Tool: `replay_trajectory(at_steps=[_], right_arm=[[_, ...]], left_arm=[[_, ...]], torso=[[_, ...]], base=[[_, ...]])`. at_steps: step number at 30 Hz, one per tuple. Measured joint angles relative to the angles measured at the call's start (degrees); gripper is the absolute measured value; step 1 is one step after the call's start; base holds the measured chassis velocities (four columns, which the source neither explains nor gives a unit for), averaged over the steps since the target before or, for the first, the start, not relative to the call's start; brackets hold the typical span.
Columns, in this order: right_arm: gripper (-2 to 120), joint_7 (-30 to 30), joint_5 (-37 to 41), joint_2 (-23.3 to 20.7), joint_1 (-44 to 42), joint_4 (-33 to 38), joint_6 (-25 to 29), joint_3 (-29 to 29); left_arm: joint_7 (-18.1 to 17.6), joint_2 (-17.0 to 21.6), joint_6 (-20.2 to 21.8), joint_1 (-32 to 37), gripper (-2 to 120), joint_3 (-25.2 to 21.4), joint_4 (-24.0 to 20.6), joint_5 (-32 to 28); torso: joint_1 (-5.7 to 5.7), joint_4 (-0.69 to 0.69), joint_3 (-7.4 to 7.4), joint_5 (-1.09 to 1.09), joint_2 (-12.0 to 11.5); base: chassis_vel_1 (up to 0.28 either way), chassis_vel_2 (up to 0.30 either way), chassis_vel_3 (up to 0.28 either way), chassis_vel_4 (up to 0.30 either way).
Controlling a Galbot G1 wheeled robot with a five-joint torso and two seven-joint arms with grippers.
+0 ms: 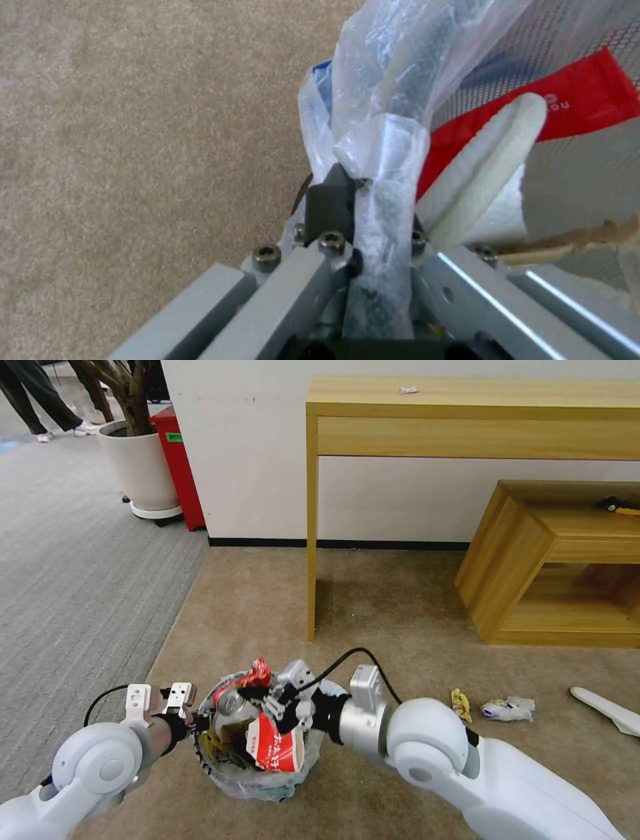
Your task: Pick up the trash bin and place the garbage on the floor into it.
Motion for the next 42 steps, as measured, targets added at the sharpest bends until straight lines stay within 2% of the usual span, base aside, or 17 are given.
replay_trajectory(at_steps=[8,17,21,28,31,32,37,40,41,42], right_arm=[[0,0.6,-0.5,-1.1,-3.7,-1.8,-0.8,-0.6],[0,1.2,-2.2,-0.4,-4.1,-4.7,-0.8,-0.4],[8,2.0,-2.6,0.0,-3.9,-4.5,-0.8,-0.1],[37,3.4,-1.2,-0.3,-4.2,-1.4,-0.4,2.3],[44,4.3,-0.7,-0.5,-4.6,-0.3,-0.1,3.1],[53,4.6,-1.6,-0.7,-5.0,0.3,0.6,3.8],[65,5.8,-3.0,-1.0,-6.0,0.8,1.7,5.2],[81,7.9,-3.0,-1.2,-6.5,0.6,2.6,6.8],[81,7.9,-3.0,-1.2,-6.5,0.6,2.6,6.8],[86,8.8,-2.7,-1.1,-6.5,0.1,3.0,7.5]], left_arm=[[0.0,0.1,0.0,0.9,0,-1.5,-0.9,-0.4],[0.0,0.2,0.0,1.6,0,-2.0,-2.1,-0.8],[0.0,0.2,0.0,1.9,0,-2.2,-2.2,-0.8],[0.1,-0.2,0.0,2.4,0,-2.7,-1.5,-0.7],[0.1,-0.5,0.0,2.5,0,-2.7,-1.1,-0.7],[0.1,-0.8,0.0,2.6,0,-2.8,-0.7,-0.6],[0.1,-1.6,0.0,2.9,0,-2.8,-0.2,0.0],[0.1,-2.3,0.0,3.6,0,-3.6,-0.2,0.3],[0.1,-2.3,0.0,3.6,0,-3.6,-0.2,0.3],[0.0,-2.5,0.0,3.9,0,-3.9,-0.2,0.3]], torso=[[0.00,0.00,0.00,0.00,0.0],[0.00,0.00,0.00,0.00,0.0],[0.00,0.00,0.00,0.00,0.0],[0.00,0.00,0.00,0.00,0.0],[0.00,0.00,0.00,0.00,0.0],[0.00,0.00,0.00,0.00,0.0],[0.00,0.00,0.00,0.00,0.0],[0.00,0.00,0.00,0.00,0.0],[0.00,0.00,0.00,0.00,0.0],[0.00,0.00,0.00,0.00,0.0]], base=[[0.000,0.000,0.000,0.000],[0.000,0.000,0.000,0.000],[0.000,0.000,0.000,0.000],[0.000,0.000,0.000,0.000],[0.000,0.000,0.000,0.000],[0.000,0.000,0.000,0.000],[0.000,0.000,0.000,0.000],[0.000,0.000,0.000,0.000],[0.000,0.000,0.000,0.000],[0.000,0.000,0.000,0.000]])
